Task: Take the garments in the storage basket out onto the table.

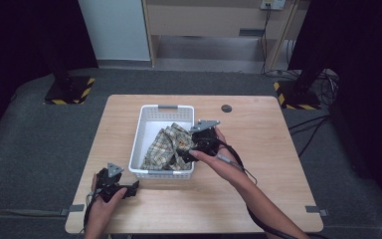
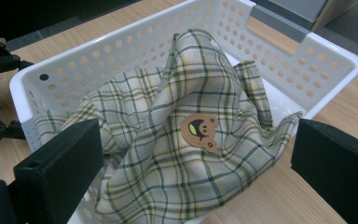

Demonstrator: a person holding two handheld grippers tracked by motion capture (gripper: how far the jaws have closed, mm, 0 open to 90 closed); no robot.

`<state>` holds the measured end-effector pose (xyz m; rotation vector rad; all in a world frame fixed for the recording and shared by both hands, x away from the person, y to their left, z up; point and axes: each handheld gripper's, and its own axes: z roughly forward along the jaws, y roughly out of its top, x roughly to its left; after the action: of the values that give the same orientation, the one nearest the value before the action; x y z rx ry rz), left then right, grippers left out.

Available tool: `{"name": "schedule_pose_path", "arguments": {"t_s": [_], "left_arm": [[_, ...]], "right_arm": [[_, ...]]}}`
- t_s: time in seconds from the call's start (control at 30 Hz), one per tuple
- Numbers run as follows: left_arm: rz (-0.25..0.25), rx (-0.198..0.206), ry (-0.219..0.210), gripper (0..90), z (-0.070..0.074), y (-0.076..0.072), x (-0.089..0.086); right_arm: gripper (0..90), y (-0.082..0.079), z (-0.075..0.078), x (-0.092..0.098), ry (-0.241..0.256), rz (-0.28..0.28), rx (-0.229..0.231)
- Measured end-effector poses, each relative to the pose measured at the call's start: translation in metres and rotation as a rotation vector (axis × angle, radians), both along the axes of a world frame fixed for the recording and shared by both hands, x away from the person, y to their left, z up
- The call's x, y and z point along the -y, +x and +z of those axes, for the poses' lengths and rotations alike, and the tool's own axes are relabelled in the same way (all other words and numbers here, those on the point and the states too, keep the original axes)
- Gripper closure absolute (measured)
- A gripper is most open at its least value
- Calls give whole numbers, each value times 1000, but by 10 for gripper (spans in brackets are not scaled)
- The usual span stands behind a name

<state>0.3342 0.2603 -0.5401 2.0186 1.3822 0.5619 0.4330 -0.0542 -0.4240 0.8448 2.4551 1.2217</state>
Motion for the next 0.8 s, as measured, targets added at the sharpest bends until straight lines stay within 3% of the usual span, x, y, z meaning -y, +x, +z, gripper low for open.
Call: {"name": "schedule_pose_path", "arguments": {"t_s": [0.8], "left_arm": [[0, 0, 0, 0, 0, 0, 0]], "right_arm": [[22, 9, -7, -21, -16, 14, -18]]}}
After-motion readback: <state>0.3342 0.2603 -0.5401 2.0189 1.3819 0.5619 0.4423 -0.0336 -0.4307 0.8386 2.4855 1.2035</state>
